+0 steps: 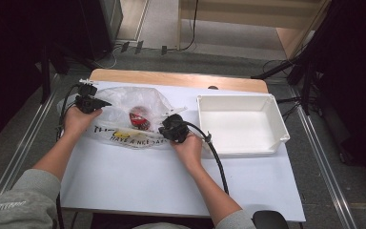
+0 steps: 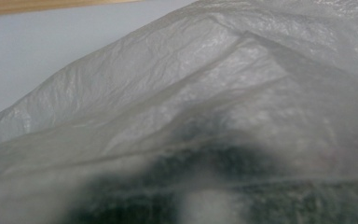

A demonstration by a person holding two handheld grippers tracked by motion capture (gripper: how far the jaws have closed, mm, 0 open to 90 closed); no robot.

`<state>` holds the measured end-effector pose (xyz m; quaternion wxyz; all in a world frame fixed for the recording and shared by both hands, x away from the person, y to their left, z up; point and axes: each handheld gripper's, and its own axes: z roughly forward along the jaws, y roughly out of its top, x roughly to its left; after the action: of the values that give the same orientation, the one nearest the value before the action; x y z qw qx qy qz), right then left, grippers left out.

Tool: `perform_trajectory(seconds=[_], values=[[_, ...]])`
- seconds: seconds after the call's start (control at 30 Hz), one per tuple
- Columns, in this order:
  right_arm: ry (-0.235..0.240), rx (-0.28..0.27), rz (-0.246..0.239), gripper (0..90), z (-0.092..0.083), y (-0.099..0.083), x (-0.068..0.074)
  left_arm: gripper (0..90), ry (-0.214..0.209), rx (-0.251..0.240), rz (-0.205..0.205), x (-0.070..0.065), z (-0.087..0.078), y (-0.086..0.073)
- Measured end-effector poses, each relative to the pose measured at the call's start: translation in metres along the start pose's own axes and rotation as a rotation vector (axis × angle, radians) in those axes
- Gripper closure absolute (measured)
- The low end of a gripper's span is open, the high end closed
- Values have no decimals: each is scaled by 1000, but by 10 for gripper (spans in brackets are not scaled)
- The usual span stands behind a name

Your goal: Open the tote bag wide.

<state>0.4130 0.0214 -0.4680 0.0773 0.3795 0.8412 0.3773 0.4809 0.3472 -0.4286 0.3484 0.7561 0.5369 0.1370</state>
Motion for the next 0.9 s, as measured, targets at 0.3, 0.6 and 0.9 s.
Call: perform_trajectory(seconds=[0.3,0.6,0.9], values=[[-21,-16,10,900,0,3,-1,900,2,-14,26,-4,8,1],[-31,-16,25,900,4,0,-3,900,18,-5,4,9,17,-5],[-59,-23,7,900,-1,-6,0,900,37,-7,9,19,19,-8]])
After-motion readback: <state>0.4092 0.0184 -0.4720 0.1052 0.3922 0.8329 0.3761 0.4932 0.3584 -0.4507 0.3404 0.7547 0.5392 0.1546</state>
